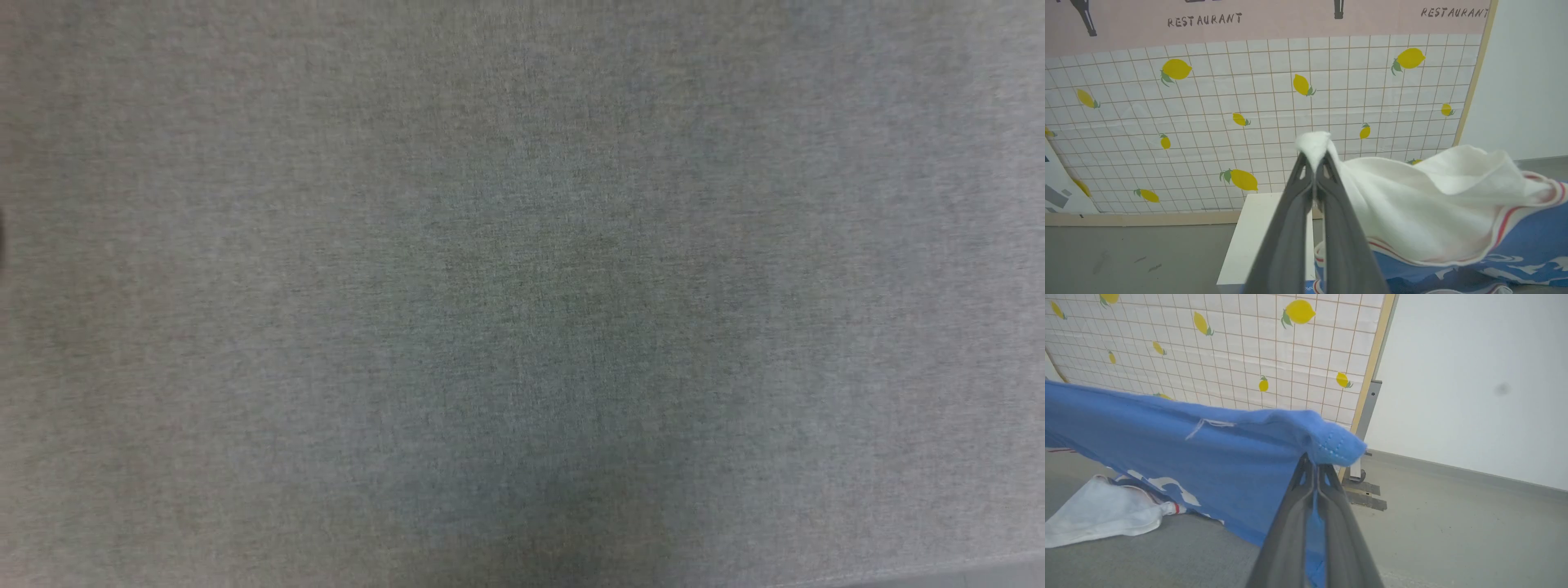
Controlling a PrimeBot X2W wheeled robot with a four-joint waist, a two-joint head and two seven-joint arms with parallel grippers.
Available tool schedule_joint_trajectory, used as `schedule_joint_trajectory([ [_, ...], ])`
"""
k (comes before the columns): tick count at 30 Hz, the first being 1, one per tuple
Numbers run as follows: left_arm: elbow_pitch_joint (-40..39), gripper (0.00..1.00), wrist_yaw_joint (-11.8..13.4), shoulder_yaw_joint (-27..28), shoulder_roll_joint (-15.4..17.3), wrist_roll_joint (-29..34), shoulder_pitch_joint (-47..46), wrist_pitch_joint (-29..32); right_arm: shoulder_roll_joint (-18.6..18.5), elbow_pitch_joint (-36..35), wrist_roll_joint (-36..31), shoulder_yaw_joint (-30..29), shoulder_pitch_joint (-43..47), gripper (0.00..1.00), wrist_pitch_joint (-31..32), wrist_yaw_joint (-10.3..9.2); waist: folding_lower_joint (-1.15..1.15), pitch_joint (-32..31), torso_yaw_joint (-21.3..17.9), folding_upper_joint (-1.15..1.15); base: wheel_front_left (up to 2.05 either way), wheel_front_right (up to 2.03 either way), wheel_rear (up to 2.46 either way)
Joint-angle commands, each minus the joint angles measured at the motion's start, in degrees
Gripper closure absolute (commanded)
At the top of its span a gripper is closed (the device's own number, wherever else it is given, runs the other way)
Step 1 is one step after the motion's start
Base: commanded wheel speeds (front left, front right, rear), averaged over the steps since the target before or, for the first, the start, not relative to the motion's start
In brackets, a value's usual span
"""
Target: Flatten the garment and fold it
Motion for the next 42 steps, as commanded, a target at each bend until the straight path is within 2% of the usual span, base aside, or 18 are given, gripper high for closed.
schedule_joint_trajectory([
  [1, -0.1, 1.00, -0.3, 0.2, -0.1, -0.5, 3.6, -0.8, 0.0, 0.3, 1.0, 1.0, 3.3, 1.00, -1.1, -0.12, -0.02, -5.0, 0.6, 0.69, 0.00, 0.00, 0.00],
  [7, -6.2, 1.00, 0.2, 1.9, -1.0, -2.5, 23.4, -1.6, -1.6, -3.0, 5.3, 5.4, 18.7, 1.00, -4.2, -0.12, -0.02, -13.3, 1.6, 0.69, 0.00, 0.00, 0.00],
  [15, -22.5, 1.00, 5.8, 5.4, -1.5, -4.9, 55.0, -1.7, -6.2, -13.3, 8.0, 4.7, 42.0, 1.00, -5.4, -0.12, -0.02, -22.6, 2.3, 0.69, 0.00, 0.00, 0.00],
  [20, -31.7, 1.00, 10.7, 6.8, -0.2, -7.2, 71.5, 0.3, -7.0, -21.6, 6.8, 0.3, 57.2, 1.00, -1.8, -0.12, -0.02, -27.5, 2.1, 0.69, 0.00, 0.00, 0.00],
  [25, -39.7, 1.00, 15.1, 7.9, 1.3, -8.9, 83.6, 3.0, -5.2, -30.5, 3.8, -6.5, 71.7, 1.00, 2.9, -0.12, -0.02, -30.6, 2.2, 0.69, 0.00, 0.00, 0.00],
  [32, -49.3, 1.00, 20.5, 7.3, 2.6, -10.0, 96.5, 8.1, 0.4, -42.6, -0.1, -14.9, 89.3, 1.00, 10.8, -0.12, -0.02, -34.1, 2.7, 0.69, 0.00, 0.00, 0.00],
  [33, -52.0, 1.00, 22.1, 7.3, 3.1, -10.9, 100.5, 10.2, 3.0, -46.6, -1.6, -17.9, 95.3, 1.00, 13.7, -0.12, -0.02, -35.3, 2.9, 0.69, 0.00, 0.00, 0.00],
  [38, -55.1, 1.00, 23.4, 7.4, 4.9, -12.7, 105.6, 14.2, 6.2, -50.4, -3.5, -21.1, 101.9, 1.00, 16.9, -0.12, -0.02, -36.4, 3.5, 0.69, 0.00, 0.00, 0.00],
  [42, -57.5, 1.00, 23.8, 7.7, 5.9, -13.5, 106.6, 15.9, 7.5, -51.3, -3.8, -21.7, 103.2, 1.00, 18.9, -0.12, -0.02, -36.4, 3.8, 0.69, 0.00, 0.00, 0.00],
])
